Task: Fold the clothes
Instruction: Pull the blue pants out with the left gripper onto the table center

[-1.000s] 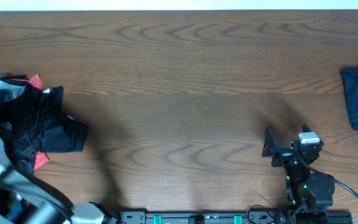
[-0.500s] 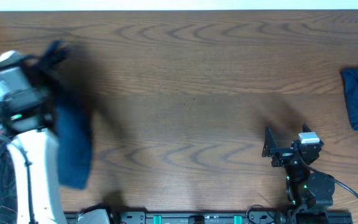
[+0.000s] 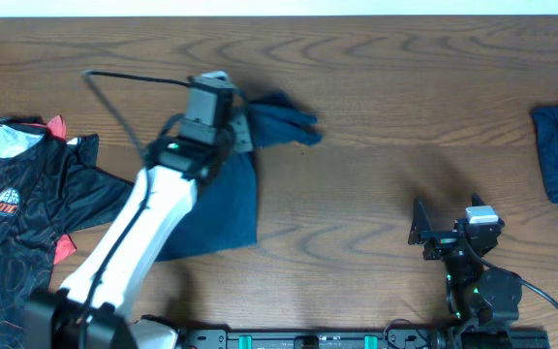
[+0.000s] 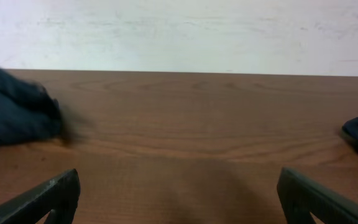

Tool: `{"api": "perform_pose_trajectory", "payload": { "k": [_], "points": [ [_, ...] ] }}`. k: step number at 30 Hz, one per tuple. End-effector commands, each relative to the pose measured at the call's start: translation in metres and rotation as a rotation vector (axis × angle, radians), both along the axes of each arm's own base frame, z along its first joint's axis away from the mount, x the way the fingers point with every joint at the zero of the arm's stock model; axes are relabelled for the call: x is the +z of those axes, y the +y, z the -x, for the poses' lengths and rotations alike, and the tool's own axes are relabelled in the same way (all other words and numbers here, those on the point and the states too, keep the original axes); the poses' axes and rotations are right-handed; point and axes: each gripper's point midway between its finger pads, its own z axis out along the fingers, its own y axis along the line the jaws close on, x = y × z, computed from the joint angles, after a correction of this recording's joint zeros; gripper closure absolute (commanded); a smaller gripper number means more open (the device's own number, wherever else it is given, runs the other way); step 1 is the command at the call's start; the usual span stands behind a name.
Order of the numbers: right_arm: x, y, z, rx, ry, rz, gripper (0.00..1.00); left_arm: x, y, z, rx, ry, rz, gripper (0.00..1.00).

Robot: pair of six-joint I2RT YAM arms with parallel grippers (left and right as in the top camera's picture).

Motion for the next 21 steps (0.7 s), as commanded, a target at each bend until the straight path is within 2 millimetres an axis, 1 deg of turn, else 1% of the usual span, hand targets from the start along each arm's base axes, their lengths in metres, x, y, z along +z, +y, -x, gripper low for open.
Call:
{"api": "perform_pose_trajectory", "payload": {
  "k": [1, 2, 7, 9, 11, 15, 17, 21],
  "points": [
    [-0.001, -0.001, 0.0, 0.001, -0.002, 0.014, 0.01, -0.019, -0.029, 0.005, -0.076, 0.061, 0.013, 0.94],
    [-0.001, -0.001, 0.0, 0.001, -0.002, 0.014, 0.01, -0.028, -0.041, 0.009, -0.113, 0.089, 0.021, 0.94],
    [-0.001, -0.001, 0.0, 0.001, -0.002, 0.014, 0.01, -0.07, -0.088, 0.03, -0.234, 0.181, -0.012, 0.94],
    [-0.001, -0.001, 0.0, 0.001, -0.003, 0.014, 0.01, -0.083, -0.108, 0.042, -0.289, 0.205, -0.024, 0.94],
    [-0.001, -0.001, 0.0, 0.001, -0.003, 0.014, 0.01, -0.092, -0.126, 0.053, -0.341, 0.213, -0.034, 0.94],
    [-0.001, -0.001, 0.0, 0.001, -0.003, 0.014, 0.01, -0.097, -0.163, 0.077, -0.445, 0.202, -0.04, 0.94],
    [-0.001, -0.001, 0.0, 0.001, -0.003, 0.014, 0.01, -0.095, -0.177, 0.087, -0.483, 0.188, -0.039, 0.94],
    [-0.001, -0.001, 0.0, 0.001, -0.003, 0.014, 0.01, -0.093, -0.193, 0.098, -0.529, 0.171, -0.032, 0.94]
  ]
}}
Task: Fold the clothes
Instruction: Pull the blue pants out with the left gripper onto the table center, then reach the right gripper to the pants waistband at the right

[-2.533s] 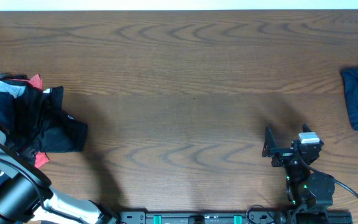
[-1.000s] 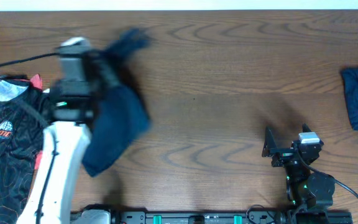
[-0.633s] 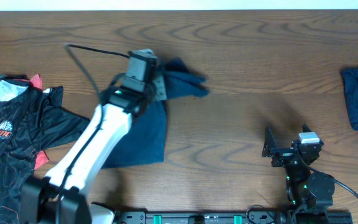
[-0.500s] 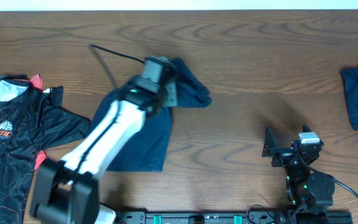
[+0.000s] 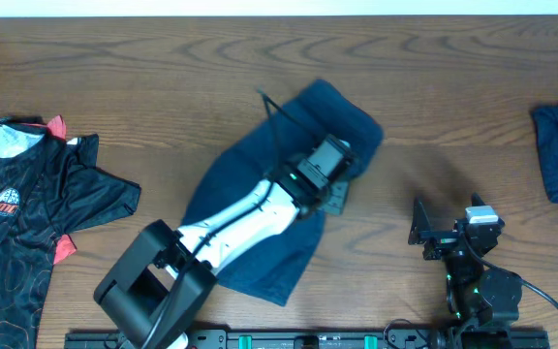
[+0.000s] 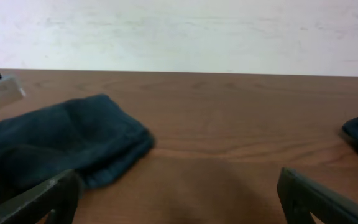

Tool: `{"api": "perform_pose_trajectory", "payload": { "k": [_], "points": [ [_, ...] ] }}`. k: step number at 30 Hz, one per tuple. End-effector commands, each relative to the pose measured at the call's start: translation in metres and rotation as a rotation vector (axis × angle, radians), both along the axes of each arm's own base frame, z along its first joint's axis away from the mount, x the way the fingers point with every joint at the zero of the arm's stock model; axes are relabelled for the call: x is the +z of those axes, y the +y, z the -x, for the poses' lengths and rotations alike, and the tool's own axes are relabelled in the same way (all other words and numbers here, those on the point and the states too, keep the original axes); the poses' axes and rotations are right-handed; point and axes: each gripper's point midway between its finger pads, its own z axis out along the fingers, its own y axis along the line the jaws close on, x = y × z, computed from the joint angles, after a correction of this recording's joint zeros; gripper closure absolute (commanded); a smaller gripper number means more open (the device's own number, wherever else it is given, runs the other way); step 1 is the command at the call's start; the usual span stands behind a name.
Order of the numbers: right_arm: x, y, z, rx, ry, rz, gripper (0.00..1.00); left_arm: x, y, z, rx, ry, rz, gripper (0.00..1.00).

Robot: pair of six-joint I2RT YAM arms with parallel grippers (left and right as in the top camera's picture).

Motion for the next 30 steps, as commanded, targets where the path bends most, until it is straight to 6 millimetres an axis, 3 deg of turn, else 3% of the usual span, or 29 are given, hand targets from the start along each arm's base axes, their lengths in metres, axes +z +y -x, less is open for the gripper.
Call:
{"api": "perform_pose_trajectory", "payload": {
  "k": [1, 8, 12, 15, 22, 30],
  "points": [
    [-0.001, -0.001, 0.0, 0.0, -0.002, 0.014, 0.01, 0.007, -0.015, 0.003, -0.029, -0.012, 0.028, 0.94],
    [0.01, 0.011, 0.002, 0.071, -0.031, 0.005, 0.01, 0.007, -0.016, 0.005, -0.033, -0.011, 0.026, 0.94],
    [0.021, 0.007, 0.007, 0.048, 0.003, 0.005, 0.01, 0.007, -0.019, 0.01, -0.051, 0.006, 0.038, 0.94],
    [0.044, -0.002, 0.011, -0.005, 0.005, 0.012, 0.01, 0.006, -0.021, 0.015, -0.063, 0.016, 0.036, 0.94],
    [0.12, -0.011, 0.012, -0.055, -0.011, 0.037, 0.01, 0.005, -0.03, 0.028, -0.099, 0.021, 0.03, 0.94],
    [0.163, -0.012, -0.007, -0.055, 0.098, 0.088, 0.01, -0.003, -0.028, 0.053, -0.14, 0.068, -0.025, 0.94]
  ]
}}
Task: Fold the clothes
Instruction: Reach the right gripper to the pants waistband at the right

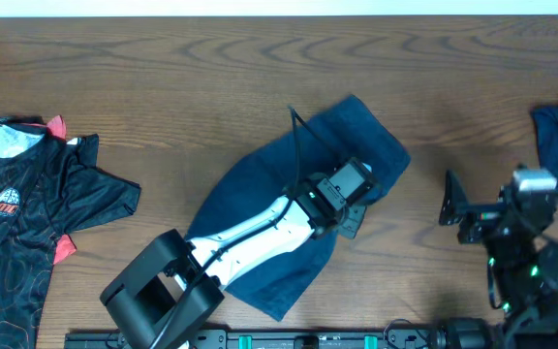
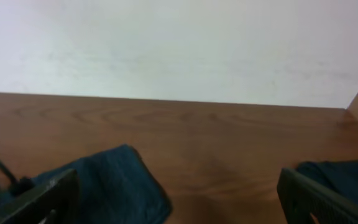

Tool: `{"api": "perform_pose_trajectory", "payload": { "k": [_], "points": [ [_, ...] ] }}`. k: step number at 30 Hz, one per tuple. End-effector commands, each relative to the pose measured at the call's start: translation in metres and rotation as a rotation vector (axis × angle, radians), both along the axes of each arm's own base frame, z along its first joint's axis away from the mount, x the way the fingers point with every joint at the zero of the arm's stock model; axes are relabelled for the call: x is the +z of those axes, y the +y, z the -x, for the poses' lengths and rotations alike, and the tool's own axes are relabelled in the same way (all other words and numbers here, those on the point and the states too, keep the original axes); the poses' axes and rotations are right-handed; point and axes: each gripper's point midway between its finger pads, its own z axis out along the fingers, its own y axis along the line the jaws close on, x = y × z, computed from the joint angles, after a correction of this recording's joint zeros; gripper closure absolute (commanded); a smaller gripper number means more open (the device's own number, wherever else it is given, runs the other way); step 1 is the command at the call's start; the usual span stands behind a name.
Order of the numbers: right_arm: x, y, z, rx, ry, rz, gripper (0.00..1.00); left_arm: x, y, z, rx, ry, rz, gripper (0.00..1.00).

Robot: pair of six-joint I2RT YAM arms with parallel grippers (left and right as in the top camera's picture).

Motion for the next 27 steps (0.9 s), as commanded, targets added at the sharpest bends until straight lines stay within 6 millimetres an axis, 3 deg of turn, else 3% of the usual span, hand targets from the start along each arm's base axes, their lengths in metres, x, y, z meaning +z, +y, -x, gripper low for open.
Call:
{"api": "perform_pose_trajectory", "payload": {
  "k": [1, 6, 7, 9, 14, 19, 24, 27],
  "points": [
    [0.02, -0.005, -0.009, -0.015, 0.025, 0.046, 0.01, 0.001, -0.002, 0.009, -0.02, 0.03, -0.014, 0.94],
    [0.035, -0.003, -0.024, -0.008, 0.071, 0.048, 0.01, -0.004, 0.002, 0.024, -0.045, 0.056, -0.056, 0.92],
    [0.036, -0.002, -0.026, -0.001, 0.077, 0.046, 0.01, -0.004, 0.002, 0.025, -0.048, 0.057, -0.06, 0.71],
    [0.036, -0.001, -0.03, 0.004, 0.092, 0.045, 0.01, -0.003, 0.003, 0.024, -0.049, 0.053, -0.059, 0.02],
    [0.025, -0.001, -0.035, 0.007, 0.151, 0.045, 0.01, 0.02, 0.009, 0.009, 0.001, 0.021, -0.009, 0.02],
    [-0.002, 0.012, -0.041, 0.077, 0.261, 0.021, 0.01, 0.076, 0.031, -0.019, 0.095, -0.113, 0.062, 0.02],
    [-0.041, 0.03, -0.051, 0.176, 0.421, -0.03, 0.01, 0.145, 0.086, -0.032, 0.229, -0.256, 0.107, 0.02],
    [-0.062, 0.045, -0.053, 0.249, 0.512, -0.089, 0.01, 0.165, 0.134, -0.028, 0.323, -0.294, 0.053, 0.02]
  ]
}}
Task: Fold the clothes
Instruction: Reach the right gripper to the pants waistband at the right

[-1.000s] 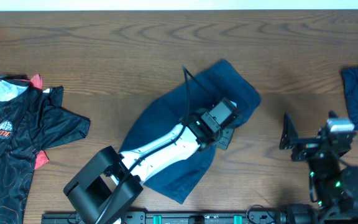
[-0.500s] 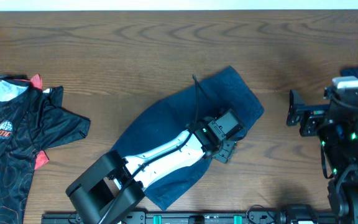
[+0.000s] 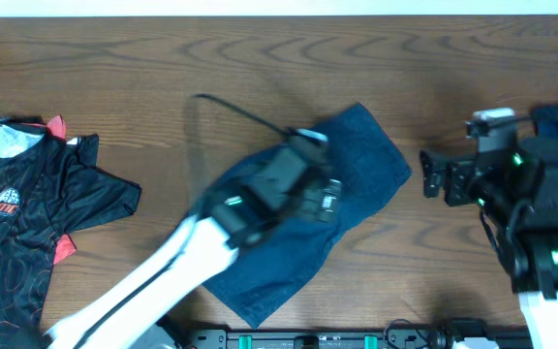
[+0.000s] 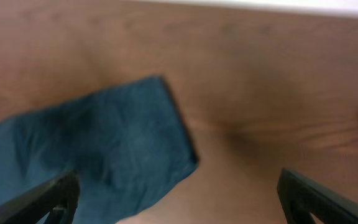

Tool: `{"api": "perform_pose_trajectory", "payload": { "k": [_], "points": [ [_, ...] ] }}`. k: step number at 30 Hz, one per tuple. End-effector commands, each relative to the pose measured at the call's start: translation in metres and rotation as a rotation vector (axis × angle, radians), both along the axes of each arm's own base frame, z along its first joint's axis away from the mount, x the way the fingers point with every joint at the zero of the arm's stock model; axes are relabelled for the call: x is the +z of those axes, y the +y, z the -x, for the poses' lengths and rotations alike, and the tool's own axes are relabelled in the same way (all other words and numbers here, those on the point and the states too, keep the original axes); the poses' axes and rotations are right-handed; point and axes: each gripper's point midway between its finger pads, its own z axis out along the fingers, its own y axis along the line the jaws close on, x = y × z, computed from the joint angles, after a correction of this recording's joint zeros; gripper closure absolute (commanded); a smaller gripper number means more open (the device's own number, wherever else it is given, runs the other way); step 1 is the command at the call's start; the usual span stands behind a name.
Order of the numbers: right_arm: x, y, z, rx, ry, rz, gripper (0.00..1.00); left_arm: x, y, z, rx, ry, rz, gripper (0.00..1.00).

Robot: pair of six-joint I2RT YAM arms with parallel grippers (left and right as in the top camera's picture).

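Note:
A dark blue garment lies spread on a slant across the middle of the wooden table. My left gripper hovers blurred over its middle; its jaws cannot be made out. To the right of the cloth's far right corner my right gripper points leftward. In the right wrist view the same blue garment fills the left side, and my right gripper is open, its fingertips wide apart with bare wood between them.
A black shirt with red pattern lies flat at the left edge. Another dark blue garment sits at the right edge, partly behind the right arm. A black cable arcs from the left arm over the table.
The left gripper has shifted left from the cloth's right part to over its middle. The right arm has moved farther up the table and now looks down on the cloth's right corner.
At first the blue garment was bunched left of centre under my left gripper, the right arm parked at the front. Then the cloth lay spread on a slant in the middle. Later the right arm had risen; now it faces the cloth's right corner.

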Motion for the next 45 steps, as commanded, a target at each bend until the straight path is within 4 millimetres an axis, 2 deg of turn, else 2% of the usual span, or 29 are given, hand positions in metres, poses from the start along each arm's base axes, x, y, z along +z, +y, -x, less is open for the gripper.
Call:
{"api": "perform_pose_trajectory", "payload": {
  "k": [1, 4, 7, 9, 13, 15, 18, 23, 26, 30, 35, 40, 45],
  "points": [
    [-0.013, 0.022, 0.0, 0.102, 0.086, -0.098, 0.01, 0.027, 0.057, -0.005, 0.157, -0.077, -0.071, 0.02],
    [-0.03, 0.031, -0.003, 0.136, 0.157, -0.137, 0.01, 0.018, 0.11, 0.008, 0.291, -0.026, -0.162, 0.02],
    [-0.043, 0.036, -0.008, 0.153, 0.208, -0.16, 0.01, -0.005, 0.139, 0.025, 0.365, 0.065, -0.213, 0.02],
    [-0.05, 0.037, -0.009, 0.146, 0.236, -0.175, 0.01, -0.027, 0.144, 0.037, 0.372, 0.141, -0.225, 0.02],
    [-0.062, 0.039, -0.01, 0.092, 0.312, -0.241, 0.01, -0.068, 0.14, 0.059, 0.377, 0.276, -0.2, 0.02],
    [-0.074, 0.039, -0.01, 0.086, 0.359, -0.243, 0.01, -0.086, 0.142, 0.068, 0.394, 0.32, -0.206, 0.02],
    [-0.097, 0.039, -0.01, 0.064, 0.45, -0.254, 0.01, -0.102, 0.148, 0.079, 0.423, 0.365, -0.222, 0.02],
    [-0.141, 0.038, -0.009, -0.025, 0.618, -0.298, 0.1, -0.103, 0.144, 0.085, 0.406, 0.388, -0.194, 0.02],
    [-0.168, 0.034, -0.013, -0.137, 0.684, -0.327, 0.12, -0.103, 0.144, 0.084, 0.406, 0.384, -0.191, 0.02],
    [-0.19, 0.032, -0.017, -0.262, 0.729, -0.392, 0.12, -0.103, 0.144, 0.085, 0.406, 0.385, -0.191, 0.02],
    [-0.206, 0.033, -0.02, -0.377, 0.74, -0.472, 0.14, -0.103, 0.144, 0.085, 0.405, 0.386, -0.191, 0.02],
    [-0.213, 0.034, -0.024, -0.408, 0.713, -0.505, 0.24, -0.103, 0.143, 0.085, 0.403, 0.39, -0.187, 0.02],
    [-0.217, 0.038, -0.029, -0.446, 0.687, -0.552, 0.23, -0.103, 0.143, 0.086, 0.403, 0.394, -0.19, 0.02]
  ]
}}
